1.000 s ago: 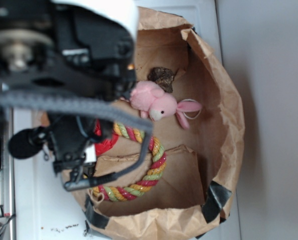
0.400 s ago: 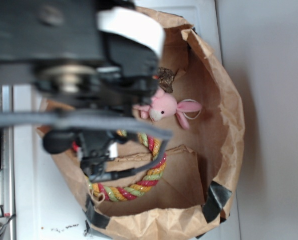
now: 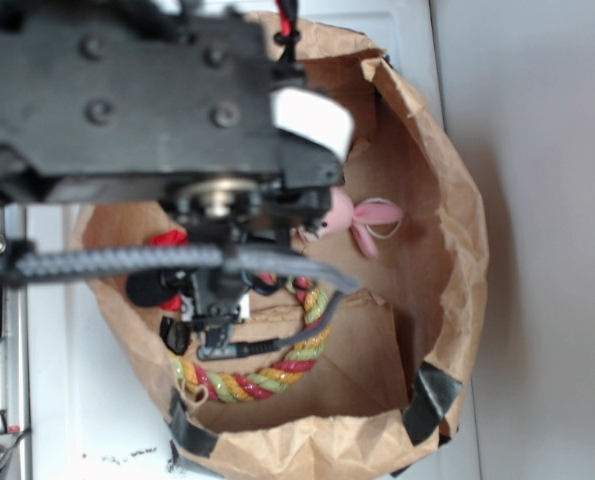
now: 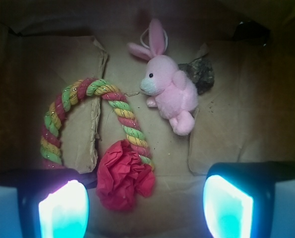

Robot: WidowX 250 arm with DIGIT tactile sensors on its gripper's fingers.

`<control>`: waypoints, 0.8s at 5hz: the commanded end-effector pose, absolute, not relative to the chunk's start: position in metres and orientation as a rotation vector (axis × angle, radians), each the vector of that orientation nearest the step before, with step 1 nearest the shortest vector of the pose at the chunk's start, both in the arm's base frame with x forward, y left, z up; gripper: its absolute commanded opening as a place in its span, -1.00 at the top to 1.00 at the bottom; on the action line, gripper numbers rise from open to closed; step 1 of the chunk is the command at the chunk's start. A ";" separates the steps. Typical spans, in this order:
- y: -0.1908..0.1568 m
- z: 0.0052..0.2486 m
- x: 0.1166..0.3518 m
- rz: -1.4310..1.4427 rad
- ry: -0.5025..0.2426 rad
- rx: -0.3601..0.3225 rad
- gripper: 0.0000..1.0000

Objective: Grab the red paper.

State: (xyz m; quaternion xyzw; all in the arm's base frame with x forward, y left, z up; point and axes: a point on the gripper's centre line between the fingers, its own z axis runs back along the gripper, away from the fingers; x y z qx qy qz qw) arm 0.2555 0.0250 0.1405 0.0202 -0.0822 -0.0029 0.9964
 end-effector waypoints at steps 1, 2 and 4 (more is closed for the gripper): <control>0.032 0.133 0.269 -0.025 -0.215 0.046 -1.00; 0.028 0.132 0.266 -0.022 -0.209 0.058 -1.00; 0.028 0.132 0.266 -0.022 -0.209 0.058 -1.00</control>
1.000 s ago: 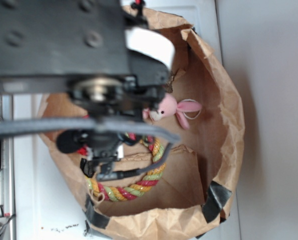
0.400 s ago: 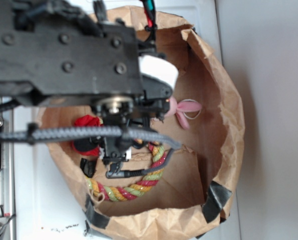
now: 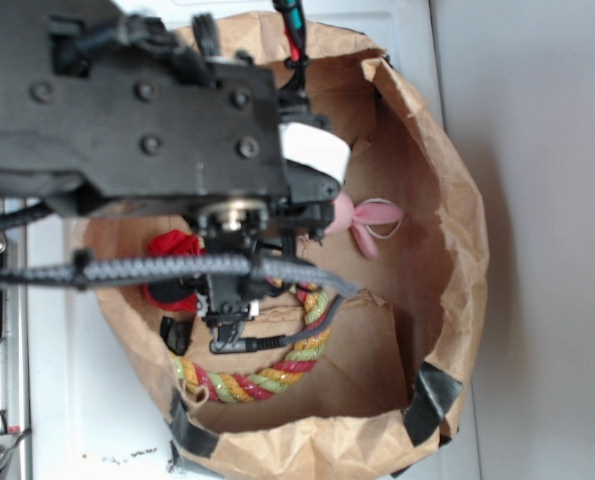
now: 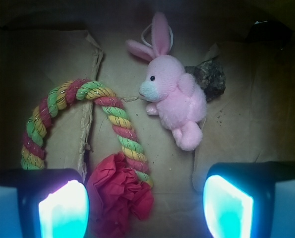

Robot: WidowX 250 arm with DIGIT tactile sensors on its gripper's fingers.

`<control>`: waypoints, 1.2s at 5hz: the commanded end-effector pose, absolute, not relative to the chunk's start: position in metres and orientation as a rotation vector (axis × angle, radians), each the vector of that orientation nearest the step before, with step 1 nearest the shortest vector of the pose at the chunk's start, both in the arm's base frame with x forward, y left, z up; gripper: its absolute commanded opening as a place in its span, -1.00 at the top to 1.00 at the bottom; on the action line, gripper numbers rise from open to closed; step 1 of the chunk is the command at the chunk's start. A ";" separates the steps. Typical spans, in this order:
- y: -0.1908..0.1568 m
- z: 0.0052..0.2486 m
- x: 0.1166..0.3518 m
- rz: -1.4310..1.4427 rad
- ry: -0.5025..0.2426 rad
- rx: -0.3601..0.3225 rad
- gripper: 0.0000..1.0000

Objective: Grab the red paper.

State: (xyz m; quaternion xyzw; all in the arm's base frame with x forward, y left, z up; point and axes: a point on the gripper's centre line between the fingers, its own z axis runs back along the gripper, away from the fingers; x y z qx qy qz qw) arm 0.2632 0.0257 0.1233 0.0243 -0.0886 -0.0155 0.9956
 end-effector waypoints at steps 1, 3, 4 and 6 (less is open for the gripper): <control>0.028 0.132 0.266 -0.022 -0.209 0.058 -1.00; 0.015 0.118 0.266 -0.050 -0.199 0.074 -1.00; -0.002 0.105 0.268 -0.072 -0.179 0.090 -1.00; -0.008 0.094 0.266 -0.079 -0.172 0.083 -1.00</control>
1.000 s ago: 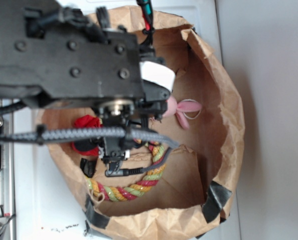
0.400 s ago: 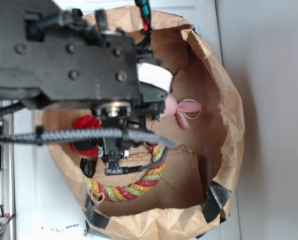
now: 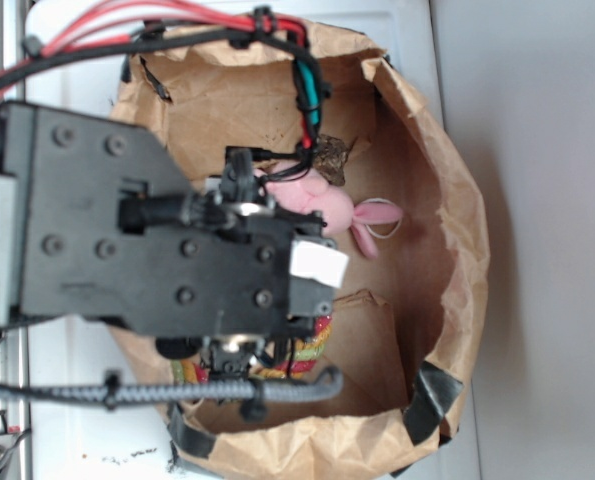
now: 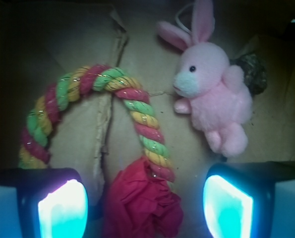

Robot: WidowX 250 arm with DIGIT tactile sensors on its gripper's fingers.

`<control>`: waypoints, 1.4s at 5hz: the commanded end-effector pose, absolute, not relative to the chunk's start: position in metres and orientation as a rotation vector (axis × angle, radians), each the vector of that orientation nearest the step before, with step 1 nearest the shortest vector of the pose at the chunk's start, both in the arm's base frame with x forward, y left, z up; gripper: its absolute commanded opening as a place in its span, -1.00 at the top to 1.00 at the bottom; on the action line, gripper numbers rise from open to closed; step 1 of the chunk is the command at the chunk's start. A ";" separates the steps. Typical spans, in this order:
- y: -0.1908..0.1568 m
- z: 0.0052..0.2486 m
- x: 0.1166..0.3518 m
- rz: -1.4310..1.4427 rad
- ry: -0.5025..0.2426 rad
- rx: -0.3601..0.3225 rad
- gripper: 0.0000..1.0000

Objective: Grab the red paper.

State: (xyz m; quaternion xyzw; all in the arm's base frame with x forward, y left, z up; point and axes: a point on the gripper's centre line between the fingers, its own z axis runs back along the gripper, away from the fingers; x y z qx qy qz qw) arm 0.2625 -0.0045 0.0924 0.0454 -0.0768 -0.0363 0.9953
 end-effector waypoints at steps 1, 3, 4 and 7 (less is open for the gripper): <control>-0.008 0.089 0.263 -0.078 -0.159 0.090 -1.00; -0.003 0.071 0.260 -0.063 -0.127 0.113 -1.00; 0.017 0.054 0.283 -0.068 -0.118 0.132 -1.00; 0.024 0.037 0.303 -0.071 -0.118 0.141 1.00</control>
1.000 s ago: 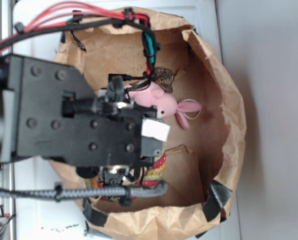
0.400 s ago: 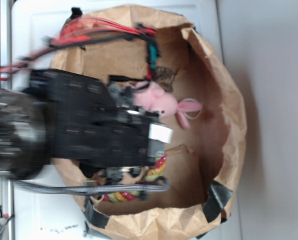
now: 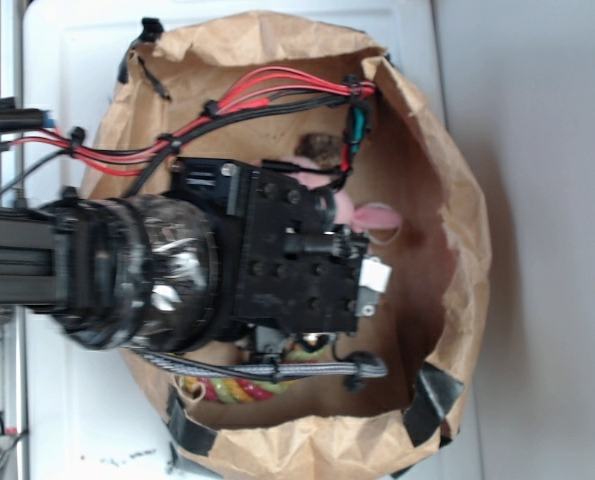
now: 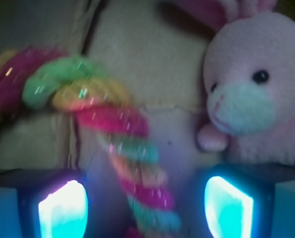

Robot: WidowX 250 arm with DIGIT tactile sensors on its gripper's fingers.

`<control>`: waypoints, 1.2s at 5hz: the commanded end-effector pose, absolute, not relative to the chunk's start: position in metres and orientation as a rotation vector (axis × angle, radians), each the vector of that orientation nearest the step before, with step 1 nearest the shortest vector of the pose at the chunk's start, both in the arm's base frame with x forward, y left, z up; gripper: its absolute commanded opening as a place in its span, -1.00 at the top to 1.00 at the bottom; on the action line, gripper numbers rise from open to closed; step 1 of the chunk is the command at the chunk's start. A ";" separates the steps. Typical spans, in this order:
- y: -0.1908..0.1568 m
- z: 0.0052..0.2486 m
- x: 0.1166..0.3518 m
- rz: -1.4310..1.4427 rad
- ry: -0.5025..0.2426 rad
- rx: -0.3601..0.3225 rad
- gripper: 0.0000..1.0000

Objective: Grab the red paper.

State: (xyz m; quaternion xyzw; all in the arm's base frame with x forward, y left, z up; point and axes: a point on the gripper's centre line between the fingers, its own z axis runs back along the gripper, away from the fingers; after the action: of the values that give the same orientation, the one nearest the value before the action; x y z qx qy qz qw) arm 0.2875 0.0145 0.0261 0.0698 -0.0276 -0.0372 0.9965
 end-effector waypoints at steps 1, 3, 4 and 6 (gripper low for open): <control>0.030 0.044 0.306 -0.069 -0.141 0.130 1.00; 0.007 0.086 0.263 -0.042 -0.191 0.082 -1.00; 0.005 0.095 0.258 -0.043 -0.203 0.073 -1.00; -0.001 0.103 0.246 -0.022 -0.200 0.072 -1.00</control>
State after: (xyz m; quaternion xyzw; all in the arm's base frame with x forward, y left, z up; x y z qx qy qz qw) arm 0.2426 -0.0002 0.0906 0.0352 -0.0752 -0.0102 0.9965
